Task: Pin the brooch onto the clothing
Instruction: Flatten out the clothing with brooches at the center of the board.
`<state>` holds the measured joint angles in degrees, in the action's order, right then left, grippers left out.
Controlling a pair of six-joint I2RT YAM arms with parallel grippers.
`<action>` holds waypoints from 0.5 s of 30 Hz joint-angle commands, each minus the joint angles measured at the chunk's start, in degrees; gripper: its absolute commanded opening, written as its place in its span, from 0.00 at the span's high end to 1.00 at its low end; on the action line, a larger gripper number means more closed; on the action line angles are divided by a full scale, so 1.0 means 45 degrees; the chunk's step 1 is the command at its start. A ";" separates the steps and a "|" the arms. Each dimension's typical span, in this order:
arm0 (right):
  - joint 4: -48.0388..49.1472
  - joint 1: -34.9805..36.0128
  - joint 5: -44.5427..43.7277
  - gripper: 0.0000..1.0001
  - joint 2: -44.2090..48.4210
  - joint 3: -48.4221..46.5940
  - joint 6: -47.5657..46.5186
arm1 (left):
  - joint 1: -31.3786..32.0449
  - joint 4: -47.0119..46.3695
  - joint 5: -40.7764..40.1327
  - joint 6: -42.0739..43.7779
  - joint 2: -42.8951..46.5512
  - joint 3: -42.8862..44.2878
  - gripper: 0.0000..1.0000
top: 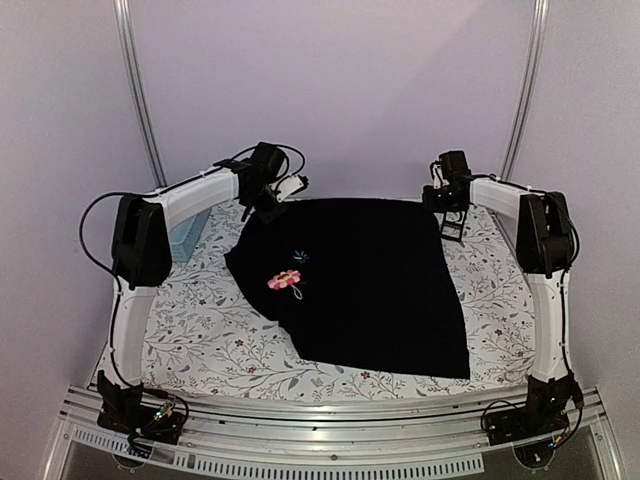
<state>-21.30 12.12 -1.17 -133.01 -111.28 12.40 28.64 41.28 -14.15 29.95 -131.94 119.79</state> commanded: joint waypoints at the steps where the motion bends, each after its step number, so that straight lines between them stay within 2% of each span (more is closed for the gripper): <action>1: 0.1206 -0.0139 -0.0755 1.00 0.0988 -0.0139 -0.0322 | -0.0206 -0.0927 -0.0985 0.1753 0.0213 0.1061 1.00; 6: 0.1352 -0.0154 -0.0541 1.00 0.1516 -0.0400 -0.0641 | -0.0232 -0.0908 -0.1290 0.2889 0.0514 0.2321 1.00; 11: 0.1526 0.0058 0.0517 1.00 0.3029 -0.0372 -0.0731 | -0.0195 0.0166 -0.1208 0.3517 0.1427 0.3622 1.00; 15: 0.1772 0.0856 0.1647 1.00 0.4886 0.0084 -0.1577 | -0.0007 0.1709 -0.0464 0.3281 0.2771 0.2984 1.00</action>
<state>-16.58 12.62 0.97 -121.71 -111.33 8.95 28.45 42.11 -18.02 43.57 -128.20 133.47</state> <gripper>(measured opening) 0.008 0.053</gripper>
